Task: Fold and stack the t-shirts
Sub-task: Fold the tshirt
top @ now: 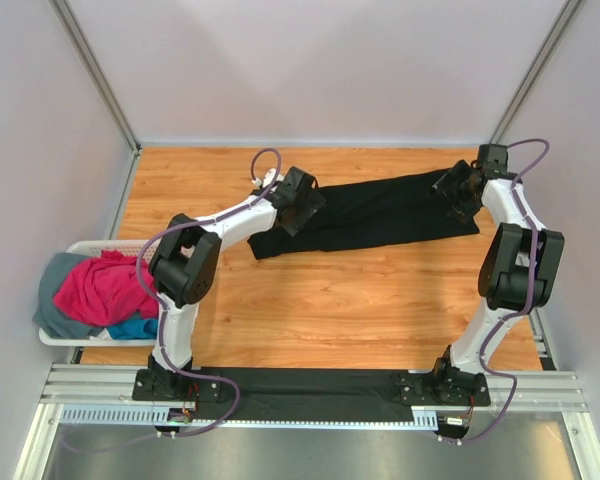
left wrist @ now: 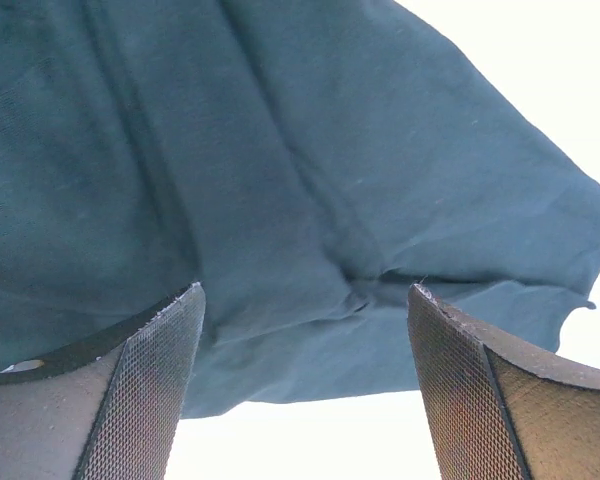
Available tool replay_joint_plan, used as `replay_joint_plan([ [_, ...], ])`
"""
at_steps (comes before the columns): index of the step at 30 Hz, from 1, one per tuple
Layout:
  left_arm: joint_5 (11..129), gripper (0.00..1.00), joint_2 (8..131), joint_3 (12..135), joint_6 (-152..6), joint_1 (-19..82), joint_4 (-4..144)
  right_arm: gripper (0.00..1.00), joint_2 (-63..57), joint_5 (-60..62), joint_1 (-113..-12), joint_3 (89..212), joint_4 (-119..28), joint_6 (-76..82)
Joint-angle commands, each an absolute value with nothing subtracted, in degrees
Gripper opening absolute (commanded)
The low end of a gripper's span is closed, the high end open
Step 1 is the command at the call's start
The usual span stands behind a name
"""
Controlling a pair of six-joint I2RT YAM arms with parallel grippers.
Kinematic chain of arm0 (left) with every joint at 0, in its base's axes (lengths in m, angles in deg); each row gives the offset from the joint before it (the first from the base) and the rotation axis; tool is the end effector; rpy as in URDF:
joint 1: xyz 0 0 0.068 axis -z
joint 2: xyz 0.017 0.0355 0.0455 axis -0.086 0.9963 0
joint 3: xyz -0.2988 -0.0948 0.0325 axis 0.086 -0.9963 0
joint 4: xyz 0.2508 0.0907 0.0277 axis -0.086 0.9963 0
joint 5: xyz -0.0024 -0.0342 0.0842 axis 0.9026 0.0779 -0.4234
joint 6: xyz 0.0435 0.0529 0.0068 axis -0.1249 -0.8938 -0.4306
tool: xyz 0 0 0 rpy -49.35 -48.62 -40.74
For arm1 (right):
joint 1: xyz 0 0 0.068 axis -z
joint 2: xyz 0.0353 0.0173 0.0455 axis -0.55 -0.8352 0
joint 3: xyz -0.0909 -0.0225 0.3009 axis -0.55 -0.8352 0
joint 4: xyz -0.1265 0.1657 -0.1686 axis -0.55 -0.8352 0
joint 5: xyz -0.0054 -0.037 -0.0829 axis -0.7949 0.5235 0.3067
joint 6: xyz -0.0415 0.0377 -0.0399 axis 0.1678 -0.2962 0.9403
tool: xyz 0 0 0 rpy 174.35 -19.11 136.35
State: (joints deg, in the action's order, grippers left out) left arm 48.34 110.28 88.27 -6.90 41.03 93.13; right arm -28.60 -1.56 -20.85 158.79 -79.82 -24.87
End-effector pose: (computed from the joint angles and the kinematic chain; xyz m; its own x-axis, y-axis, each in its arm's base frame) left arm 0.4017 -0.2770 0.2198 -0.5797 -0.7524 -0.3127 -0.5057 0.6332 -0.5859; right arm 0.4251 -0.0839 0.2580 -0.6098 0.7088 -0.3545 0.5654 0.7026 0.4320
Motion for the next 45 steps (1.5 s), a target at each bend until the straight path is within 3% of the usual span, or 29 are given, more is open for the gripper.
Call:
replay_joint_plan([
  [1,47.5,0.88,112.0,91.5,-4.7,41.2,94.6,0.78,-29.8,-1.8,-20.9,161.6,-79.3,-25.2],
  [5,47.6,0.84,113.8,93.3,-3.9,41.1,95.0,0.78,-29.9,-1.3,-20.8,162.4,-80.0,-24.9],
  [9,47.3,0.71,115.4,95.7,-4.2,41.1,95.4,0.78,-30.2,-1.0,-20.8,163.0,-80.3,-24.8],
  [19,44.3,0.79,110.3,94.4,-7.1,41.0,98.7,0.78,-31.2,-1.2,-20.9,162.7,-80.3,-24.5],
  [27,46.6,0.79,107.3,87.5,-5.2,41.1,96.8,0.78,-31.7,-1.1,-20.8,162.4,-80.1,-24.8],
  [45,45.5,0.75,113.6,89.2,-7.6,40.4,91.5,0.77,-31.4,-0.3,-20.9,161.8,-80.5,-24.4],
])
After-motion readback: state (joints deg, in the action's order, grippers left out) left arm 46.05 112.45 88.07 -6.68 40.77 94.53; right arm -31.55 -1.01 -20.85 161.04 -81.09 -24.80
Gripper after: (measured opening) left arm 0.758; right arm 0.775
